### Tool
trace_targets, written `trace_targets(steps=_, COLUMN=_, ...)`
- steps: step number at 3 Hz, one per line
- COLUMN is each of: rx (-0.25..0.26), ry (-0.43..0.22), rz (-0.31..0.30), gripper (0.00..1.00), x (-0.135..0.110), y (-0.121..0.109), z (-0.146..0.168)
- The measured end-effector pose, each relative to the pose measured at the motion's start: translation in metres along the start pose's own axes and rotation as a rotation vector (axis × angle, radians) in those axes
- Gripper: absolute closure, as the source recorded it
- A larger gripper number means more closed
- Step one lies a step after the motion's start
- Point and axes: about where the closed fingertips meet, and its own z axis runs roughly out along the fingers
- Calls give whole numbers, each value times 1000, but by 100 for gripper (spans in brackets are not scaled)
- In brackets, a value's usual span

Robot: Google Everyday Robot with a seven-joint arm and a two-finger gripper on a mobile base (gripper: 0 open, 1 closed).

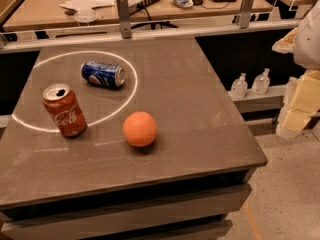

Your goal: Place pepsi can upright

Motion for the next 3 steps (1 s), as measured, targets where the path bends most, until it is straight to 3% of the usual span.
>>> trace_targets(steps=1, rx=0, ry=0, rz=0, gripper=0, x=0, y=0, z=0)
trace_targets(steps=2, rx=-10, ry=-9, rz=-6, gripper=0, x=-22, y=-6, z=2)
trace_targets(steps=3, rx=13, ry=-18, rz=38, gripper=0, x=-81, y=-29, z=21)
